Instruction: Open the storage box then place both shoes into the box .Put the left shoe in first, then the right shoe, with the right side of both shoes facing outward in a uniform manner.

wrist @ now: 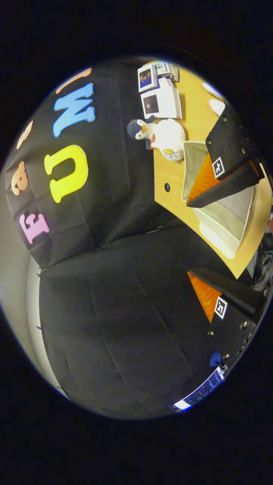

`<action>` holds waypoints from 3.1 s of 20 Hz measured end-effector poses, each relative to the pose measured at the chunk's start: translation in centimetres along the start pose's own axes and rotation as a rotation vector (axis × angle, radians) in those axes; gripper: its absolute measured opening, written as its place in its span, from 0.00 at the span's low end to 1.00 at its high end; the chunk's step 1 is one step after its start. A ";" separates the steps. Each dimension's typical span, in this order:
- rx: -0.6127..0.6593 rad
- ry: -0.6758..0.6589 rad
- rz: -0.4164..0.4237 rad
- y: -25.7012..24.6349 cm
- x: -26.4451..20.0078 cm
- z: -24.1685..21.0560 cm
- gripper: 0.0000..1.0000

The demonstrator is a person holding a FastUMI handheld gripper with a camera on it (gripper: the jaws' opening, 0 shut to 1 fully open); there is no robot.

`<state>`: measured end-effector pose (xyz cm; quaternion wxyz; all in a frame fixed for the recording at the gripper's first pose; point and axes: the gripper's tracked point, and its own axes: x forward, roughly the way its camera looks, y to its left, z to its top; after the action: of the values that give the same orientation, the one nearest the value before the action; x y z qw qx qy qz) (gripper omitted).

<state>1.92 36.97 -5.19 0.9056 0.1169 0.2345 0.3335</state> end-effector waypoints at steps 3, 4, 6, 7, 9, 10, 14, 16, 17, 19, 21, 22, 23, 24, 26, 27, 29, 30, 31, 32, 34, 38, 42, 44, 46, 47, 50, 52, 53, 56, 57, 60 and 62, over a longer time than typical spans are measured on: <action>-0.007 -0.006 -0.049 -3.5 -1.7 0.1 0.97; -0.008 -0.006 -0.067 -4.6 -2.2 0.1 0.97; -0.003 -0.009 -0.101 -6.8 -3.1 0.0 0.98; 0.001 -0.003 -0.117 -8.0 -3.7 -0.4 0.98; 0.009 0.004 -0.155 -10.5 -4.8 -0.9 0.97; 0.011 0.005 -0.177 -11.7 -5.4 -1.0 0.97; -0.006 0.019 -0.260 -16.6 -7.8 -2.5 0.98; -0.009 0.030 -0.296 -18.9 -8.7 -3.4 0.98; -0.007 0.037 -0.310 -19.9 -9.0 -3.8 0.98; 0.001 0.048 -0.341 -22.0 -9.6 -4.6 0.98; 0.014 0.059 -0.374 -24.2 -10.0 -5.9 0.98; 0.023 0.069 -0.388 -25.2 -10.2 -6.7 0.98; 0.032 0.079 -0.403 -26.2 -10.4 -7.3 0.98; 0.039 0.092 -0.416 -27.2 -10.6 -8.1 0.98; 0.056 0.118 -0.441 -29.0 -10.9 -9.6 0.98; 0.065 0.131 -0.451 -29.7 -11.0 -10.3 0.98; 0.079 0.161 -0.466 -31.0 -11.1 -11.9 0.98; 0.085 0.178 -0.471 -31.5 -11.2 -12.8 0.98; 0.087 0.192 -0.477 -32.0 -11.2 -13.5 0.98; 0.090 0.208 -0.483 -32.5 -11.2 -14.4 0.98; 0.101 0.244 -0.495 -33.5 -11.4 -15.8 0.98; 0.124 0.318 -0.502 -34.6 -11.5 -19.1 0.98; 0.126 0.392 -0.507 -35.4 -11.3 -22.0 0.98; 0.128 0.430 -0.523 -35.9 -11.5 -23.4 0.98; 0.142 0.467 -0.538 -36.0 -11.9 -24.7 0.98; 0.142 0.482 -0.548 -36.3 -12.0 -25.2 0.98; 0.150 0.496 -0.548 -36.4 -11.9 -25.9 0.87; 0.160 0.510 -0.533 -36.2 -11.5 -26.3 0.84; 0.163 0.516 -0.527 -36.4 -11.2 -26.5 0.83; 0.222 0.525 -0.495 -35.9 -11.1 -27.2 0.52; 0.252 0.501 -0.499 -35.9 -10.7 -27.1 0.36; 0.328 0.538 -0.476 -35.8 -11.1 -27.2 0.36; 0.447 0.529 -0.480 -35.5 -11.4 -27.1 0.15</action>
<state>0.18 4.36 -37.67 0.8186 0.1630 0.5460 0.0723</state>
